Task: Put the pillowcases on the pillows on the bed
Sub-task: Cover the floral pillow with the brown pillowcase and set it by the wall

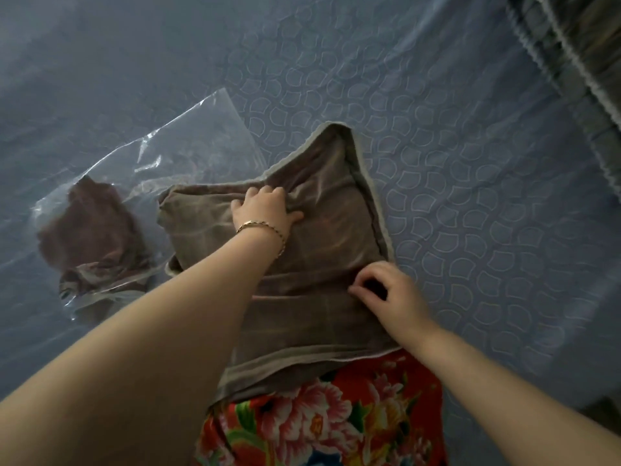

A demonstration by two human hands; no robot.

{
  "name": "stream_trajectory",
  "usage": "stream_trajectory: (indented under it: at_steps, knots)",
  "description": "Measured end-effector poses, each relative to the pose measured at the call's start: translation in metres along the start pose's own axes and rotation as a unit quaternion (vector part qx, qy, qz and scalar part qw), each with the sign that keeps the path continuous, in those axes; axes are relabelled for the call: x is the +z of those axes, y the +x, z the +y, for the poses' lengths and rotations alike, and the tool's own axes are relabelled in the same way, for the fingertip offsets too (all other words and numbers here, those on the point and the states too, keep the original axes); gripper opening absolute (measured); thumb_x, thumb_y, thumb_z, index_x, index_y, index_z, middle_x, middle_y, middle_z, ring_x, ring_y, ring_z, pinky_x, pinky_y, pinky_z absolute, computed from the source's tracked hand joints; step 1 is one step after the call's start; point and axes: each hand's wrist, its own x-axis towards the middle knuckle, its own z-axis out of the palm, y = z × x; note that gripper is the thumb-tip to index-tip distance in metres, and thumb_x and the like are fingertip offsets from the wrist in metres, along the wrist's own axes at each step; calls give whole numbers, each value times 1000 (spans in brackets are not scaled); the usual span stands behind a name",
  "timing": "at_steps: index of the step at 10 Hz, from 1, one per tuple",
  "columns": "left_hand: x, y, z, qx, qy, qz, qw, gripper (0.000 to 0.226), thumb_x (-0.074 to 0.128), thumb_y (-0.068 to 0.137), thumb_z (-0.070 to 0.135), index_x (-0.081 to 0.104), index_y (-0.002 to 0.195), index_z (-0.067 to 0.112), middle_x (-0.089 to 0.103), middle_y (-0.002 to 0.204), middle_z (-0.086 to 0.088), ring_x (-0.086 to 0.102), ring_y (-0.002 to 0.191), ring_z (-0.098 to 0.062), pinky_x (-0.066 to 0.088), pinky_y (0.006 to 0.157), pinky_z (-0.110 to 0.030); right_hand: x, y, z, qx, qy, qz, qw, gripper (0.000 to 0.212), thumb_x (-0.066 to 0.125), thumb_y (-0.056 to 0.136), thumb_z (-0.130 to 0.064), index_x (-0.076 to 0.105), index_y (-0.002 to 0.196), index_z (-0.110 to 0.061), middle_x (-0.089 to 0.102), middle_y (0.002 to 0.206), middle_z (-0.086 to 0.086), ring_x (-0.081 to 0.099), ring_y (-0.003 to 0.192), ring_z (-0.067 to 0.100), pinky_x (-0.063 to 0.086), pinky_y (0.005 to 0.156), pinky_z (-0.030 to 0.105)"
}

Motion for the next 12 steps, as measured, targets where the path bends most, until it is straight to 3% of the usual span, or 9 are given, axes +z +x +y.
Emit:
stream_trajectory:
  at_steps: [1, 2, 3, 4, 5, 7, 9, 11, 12]
  knots:
    - [13, 1, -6, 3, -84, 110, 990, 36, 47, 91, 44, 54, 107, 13, 57, 120, -8, 45, 118, -29, 32, 95, -41, -4, -3, 30, 324, 20, 14, 946, 62, 60, 83, -51, 55, 122, -4, 57, 122, 13, 53, 114, 28, 41, 98, 33]
    - [16, -20, -17, -23, -226, 189, 955, 32, 52, 91, 35, 53, 95, 3, 60, 106, -17, 50, 106, -34, 34, 86, -40, -2, -6, 38, 359, 115, -55, 925, 59, 51, 86, -54, 64, 108, -1, 66, 109, 15, 62, 101, 28, 47, 90, 32]
    - [-1, -35, -25, -99, -339, 265, 897, 32, 53, 92, 25, 53, 97, -7, 58, 104, -28, 51, 100, -38, 31, 81, -36, -5, 5, 7, 240, 157, -29, 958, 38, 44, 96, -34, 68, 85, -6, 69, 88, 8, 62, 81, 17, 47, 70, 19]
    - [-25, -43, -40, -170, -367, 312, 860, 35, 50, 94, 24, 53, 105, -9, 57, 109, -29, 50, 103, -37, 28, 81, -33, 3, 14, -10, 245, 192, -44, 949, 39, 40, 99, -28, 66, 101, 1, 67, 101, 12, 61, 94, 22, 47, 81, 28]
    - [-37, -46, -56, -193, -358, 318, 856, 37, 49, 94, 26, 52, 105, -8, 57, 107, -30, 52, 101, -39, 27, 79, -32, 14, 25, -16, 372, 139, -62, 916, 37, 43, 98, -25, 59, 115, 3, 61, 119, 18, 56, 111, 31, 43, 82, 30]
    - [-29, -42, -55, -220, -362, 347, 837, 32, 49, 94, 23, 52, 100, -8, 57, 100, -28, 50, 94, -35, 27, 76, -32, 25, 41, -40, 386, 18, -157, 909, 36, 37, 97, -12, 51, 127, 2, 51, 133, 17, 47, 123, 30, 39, 96, 31]
    - [-31, -37, -72, -230, -387, 353, 820, 21, 53, 91, 27, 50, 83, 8, 54, 83, -13, 49, 84, -26, 32, 77, -32, -9, 19, -13, 467, 321, -24, 824, 9, 60, 86, -6, 62, 94, -3, 64, 96, 23, 61, 84, 33, 51, 77, 43]
    - [-39, 14, -75, -256, -461, 256, 810, 38, 65, 75, 1, 37, 65, 23, 39, 66, 9, 43, 81, -15, 34, 54, -11, -18, -24, 7, 412, 175, 72, 891, 38, 64, 87, -17, 41, 57, -10, 42, 60, 8, 44, 64, 21, 26, 60, 31]
    - [-30, -1, -50, -165, -399, 222, 874, 24, 60, 81, 4, 53, 101, 15, 51, 104, -6, 47, 102, -22, 39, 89, -19, -10, -11, 4, 457, 177, 114, 864, 18, 57, 92, -20, 51, 84, -5, 56, 90, 17, 48, 83, 26, 35, 71, 35]
